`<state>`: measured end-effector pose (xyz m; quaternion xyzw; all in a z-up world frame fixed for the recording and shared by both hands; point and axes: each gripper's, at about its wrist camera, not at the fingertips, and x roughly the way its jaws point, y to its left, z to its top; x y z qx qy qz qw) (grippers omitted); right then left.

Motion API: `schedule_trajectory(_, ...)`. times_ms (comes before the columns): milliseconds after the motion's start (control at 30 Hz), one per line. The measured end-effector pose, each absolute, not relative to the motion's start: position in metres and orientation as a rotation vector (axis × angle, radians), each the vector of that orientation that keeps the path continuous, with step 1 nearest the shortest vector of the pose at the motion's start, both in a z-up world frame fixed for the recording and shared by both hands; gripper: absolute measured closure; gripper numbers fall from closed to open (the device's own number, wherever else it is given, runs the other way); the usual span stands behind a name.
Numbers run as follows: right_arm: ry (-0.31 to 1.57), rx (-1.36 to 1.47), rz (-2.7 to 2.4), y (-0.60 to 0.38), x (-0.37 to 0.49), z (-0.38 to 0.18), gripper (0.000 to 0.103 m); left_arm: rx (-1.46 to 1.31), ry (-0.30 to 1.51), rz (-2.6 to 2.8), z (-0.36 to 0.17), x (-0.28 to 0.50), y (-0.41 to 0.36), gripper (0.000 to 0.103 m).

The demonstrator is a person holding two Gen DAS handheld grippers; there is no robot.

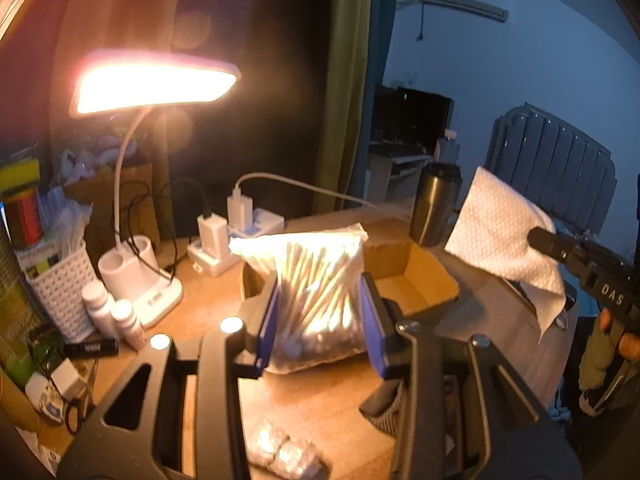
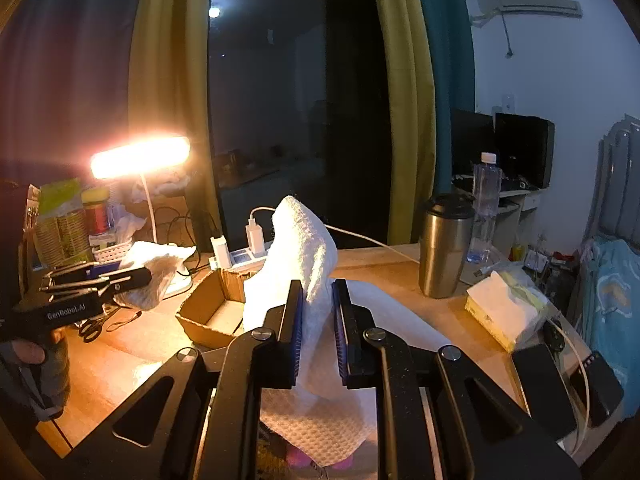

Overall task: Organize soft objects
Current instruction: 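Lift the towel with the right tool while the left tool carries the swab bag over the box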

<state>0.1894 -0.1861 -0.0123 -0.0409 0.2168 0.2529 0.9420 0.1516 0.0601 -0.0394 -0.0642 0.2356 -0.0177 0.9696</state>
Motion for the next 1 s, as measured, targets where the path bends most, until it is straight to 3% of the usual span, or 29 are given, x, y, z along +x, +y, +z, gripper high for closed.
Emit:
schedule_trajectory(500, 0.419, -0.153, 0.557, -0.156, 0.225, -0.007, 0.087, -0.134, 0.404, -0.014, -0.024, 0.183, 0.067, 0.064)
schedule_trajectory(1000, 0.422, -0.131, 0.626, -0.162, 0.265, -0.019, 0.087, -0.120, 0.499, -0.026, -0.053, 0.236, 0.034, 0.064)
